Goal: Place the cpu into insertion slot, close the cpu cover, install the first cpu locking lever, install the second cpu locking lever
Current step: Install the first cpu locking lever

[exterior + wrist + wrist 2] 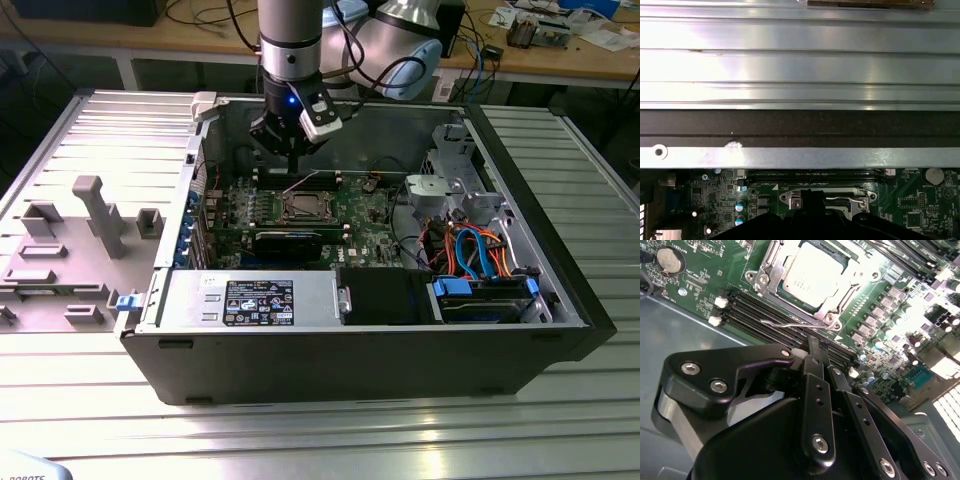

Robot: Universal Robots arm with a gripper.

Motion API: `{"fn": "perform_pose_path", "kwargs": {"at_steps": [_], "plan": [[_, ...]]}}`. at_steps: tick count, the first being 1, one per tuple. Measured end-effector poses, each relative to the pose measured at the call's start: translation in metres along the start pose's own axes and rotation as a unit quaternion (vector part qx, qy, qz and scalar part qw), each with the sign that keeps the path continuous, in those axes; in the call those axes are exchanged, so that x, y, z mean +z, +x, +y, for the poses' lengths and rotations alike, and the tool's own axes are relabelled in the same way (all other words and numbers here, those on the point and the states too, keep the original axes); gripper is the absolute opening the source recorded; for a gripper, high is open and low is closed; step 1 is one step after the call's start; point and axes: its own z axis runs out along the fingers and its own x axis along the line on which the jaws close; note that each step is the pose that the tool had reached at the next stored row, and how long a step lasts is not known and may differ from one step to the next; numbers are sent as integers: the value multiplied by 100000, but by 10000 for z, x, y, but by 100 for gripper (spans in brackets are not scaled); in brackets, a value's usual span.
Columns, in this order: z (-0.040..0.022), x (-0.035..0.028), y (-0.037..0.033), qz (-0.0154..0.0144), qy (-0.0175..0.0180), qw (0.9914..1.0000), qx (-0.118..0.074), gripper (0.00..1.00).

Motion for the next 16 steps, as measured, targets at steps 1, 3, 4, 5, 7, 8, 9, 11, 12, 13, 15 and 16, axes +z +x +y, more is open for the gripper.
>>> {"fn": "perform_pose_path", "kwargs": {"at_steps": [1,3,4,5,7,8,9,11,12,13,15,16], "plan": [[0,10,-8,-5,-3,100000,1,11],[0,26,-24,-2,-1,100000,1,11],[-1,33,-31,-4,-3,100000,-2,11],[-1,40,-37,-3,-2,100000,-1,11],[1,55,-48,-3,1,100000,2,11],[2,60,-54,2,6,100000,1,11],[4,67,-63,-5,-5,100000,-3,11],[16,78,-83,0,6,100000,4,11],[19,83,-86,-3,13,100000,5,11],[23,86,-90,-1,37,100000,0,11],[29,93,-101,-4,59,100000,-26,11],[31,99,-110,-9,56,100000,-15,11]]}}
